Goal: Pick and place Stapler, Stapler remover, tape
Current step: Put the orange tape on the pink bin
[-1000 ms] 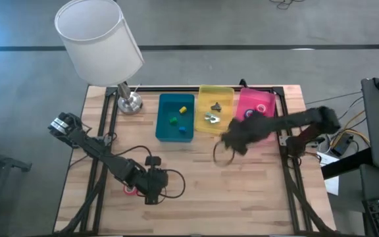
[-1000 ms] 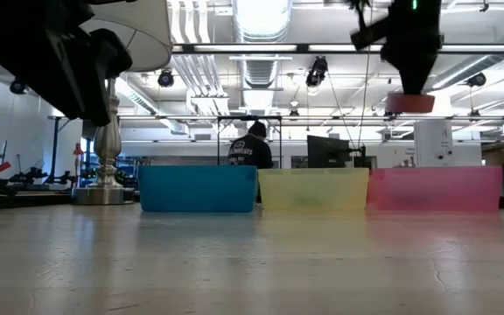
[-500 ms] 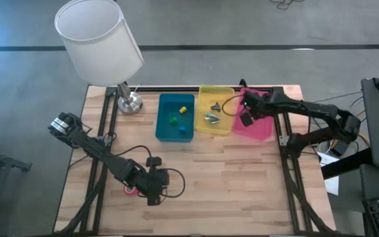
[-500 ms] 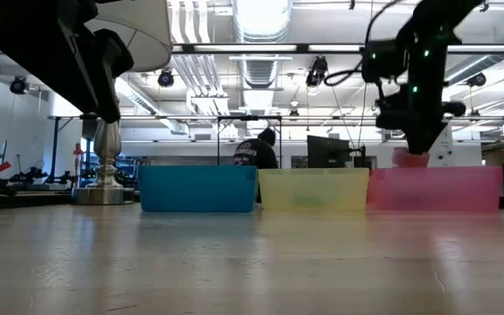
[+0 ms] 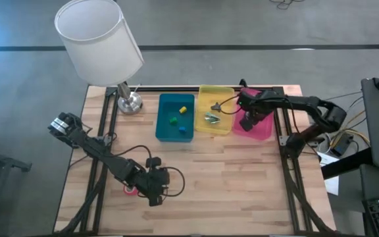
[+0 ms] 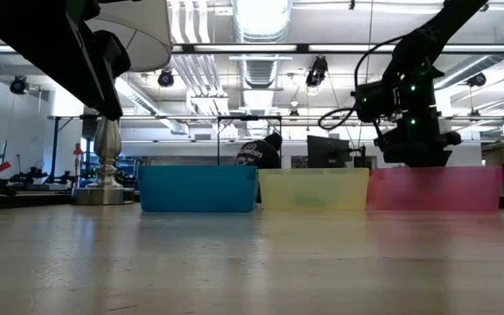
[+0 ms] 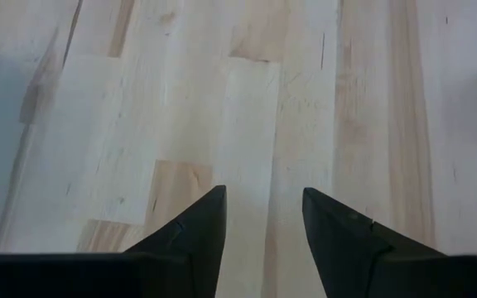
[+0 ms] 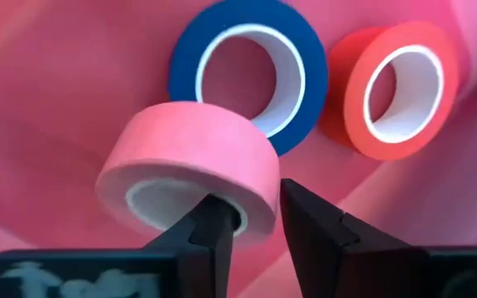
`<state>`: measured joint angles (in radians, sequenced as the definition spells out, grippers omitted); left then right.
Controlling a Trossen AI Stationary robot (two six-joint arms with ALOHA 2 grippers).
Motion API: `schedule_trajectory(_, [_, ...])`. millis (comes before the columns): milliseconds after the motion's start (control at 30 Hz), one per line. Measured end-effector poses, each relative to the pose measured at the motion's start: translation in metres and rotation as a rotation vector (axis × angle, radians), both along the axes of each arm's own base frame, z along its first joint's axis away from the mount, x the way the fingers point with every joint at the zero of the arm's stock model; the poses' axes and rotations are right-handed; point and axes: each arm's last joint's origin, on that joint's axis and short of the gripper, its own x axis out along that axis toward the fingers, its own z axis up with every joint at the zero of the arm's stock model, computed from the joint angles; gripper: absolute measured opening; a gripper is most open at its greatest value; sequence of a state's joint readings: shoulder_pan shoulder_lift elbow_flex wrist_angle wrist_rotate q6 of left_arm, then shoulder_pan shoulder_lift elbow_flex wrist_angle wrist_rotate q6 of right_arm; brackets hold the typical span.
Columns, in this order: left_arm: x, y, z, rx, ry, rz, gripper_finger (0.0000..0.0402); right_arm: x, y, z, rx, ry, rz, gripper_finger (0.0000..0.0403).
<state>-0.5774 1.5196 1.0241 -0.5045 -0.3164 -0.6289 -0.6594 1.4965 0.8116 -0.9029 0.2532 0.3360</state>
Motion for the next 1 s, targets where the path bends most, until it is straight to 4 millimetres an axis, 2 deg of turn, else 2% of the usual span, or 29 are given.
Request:
schedule_trajectory(233, [0.000,0.000,0.000,-0.004,-0.005,0.000,0.0163,0.002,-0.001,-0.005,0.038,0.017,0.011,0.0130])
schedule_trajectory(467, [0.001,0.000,0.001,-0.006,-0.008,0.000,0.0163,0.002,0.006,0.017,0.174,-0.098,0.024,0.0157])
schedule_trajectory(733, [0.001,-0.001,0.001,-0.008,-0.012,0.000,0.0163,-0.005,0.011,0.038,0.092,-0.172,-0.051,0.0168])
schedule_trajectory(867, [-0.003,-0.001,-0.001,0.017,0.018,-0.019,0.0163,-0.002,0.024,0.049,0.052,-0.228,-0.017,0.0169])
schedule_trajectory(1000, [-0.009,-0.004,-0.003,0.043,0.061,-0.046,0.0163,0.011,0.051,0.061,0.009,-0.333,0.103,0.0169])
